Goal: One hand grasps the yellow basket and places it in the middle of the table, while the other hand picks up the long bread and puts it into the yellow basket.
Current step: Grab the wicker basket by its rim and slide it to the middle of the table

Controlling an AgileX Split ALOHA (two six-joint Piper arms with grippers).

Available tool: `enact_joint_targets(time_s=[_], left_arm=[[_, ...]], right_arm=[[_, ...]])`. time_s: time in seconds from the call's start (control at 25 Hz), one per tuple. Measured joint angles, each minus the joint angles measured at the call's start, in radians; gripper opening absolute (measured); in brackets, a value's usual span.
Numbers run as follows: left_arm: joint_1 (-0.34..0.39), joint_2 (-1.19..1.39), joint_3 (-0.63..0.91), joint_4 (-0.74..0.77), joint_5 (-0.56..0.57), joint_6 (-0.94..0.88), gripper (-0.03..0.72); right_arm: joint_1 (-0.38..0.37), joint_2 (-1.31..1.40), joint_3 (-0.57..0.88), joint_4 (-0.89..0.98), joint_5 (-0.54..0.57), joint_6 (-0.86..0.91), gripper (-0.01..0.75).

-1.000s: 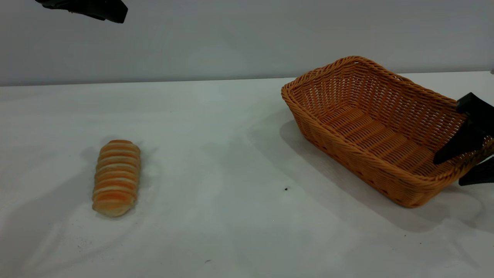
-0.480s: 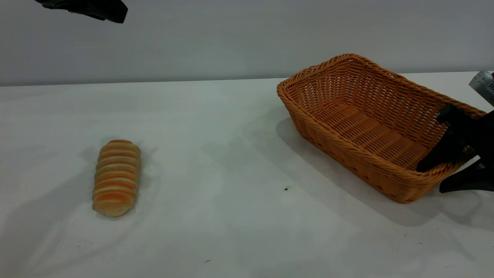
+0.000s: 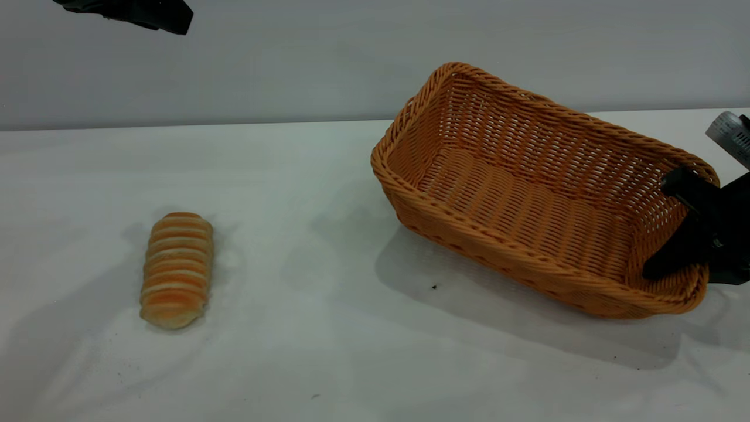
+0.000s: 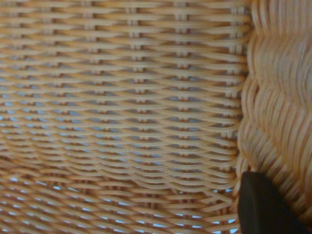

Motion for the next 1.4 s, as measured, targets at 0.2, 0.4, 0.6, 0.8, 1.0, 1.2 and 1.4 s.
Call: enact_joint_targets(time_s=[0.2, 0.4, 0.6, 0.8, 1.0, 1.2, 1.4], left_arm=[[0.0, 0.0, 0.0, 0.0, 0.0, 0.0, 0.374], [0.0, 0.0, 0.0, 0.0, 0.002, 0.0, 0.374], [0.0, 0.0, 0.0, 0.0, 0.004, 0.0, 0.374], [0.0, 0.0, 0.0, 0.0, 0.006, 0.0, 0.374], [0.0, 0.0, 0.0, -0.001, 0.01, -0.007, 0.374], [0.0, 0.0, 0.0, -0.001, 0.02, -0.009, 0.374], [0.0, 0.0, 0.0, -0.009, 0.022, -0.01, 0.374]], right_arm=[[-0.001, 0.0, 0.0, -0.022, 0.033, -0.054, 0.098], [0.022, -0.079, 0.001, -0.152, 0.049, -0.092, 0.098], [0.1, -0.2, 0.001, -0.295, 0.043, -0.04, 0.098], [0.227, -0.213, -0.034, -0.396, 0.044, 0.095, 0.098], [0.338, -0.192, -0.108, -0.547, 0.016, 0.384, 0.098], [0.386, -0.095, -0.192, -0.729, 0.014, 0.677, 0.098], [0.443, -0.037, -0.255, -0.818, 0.02, 0.828, 0.098]])
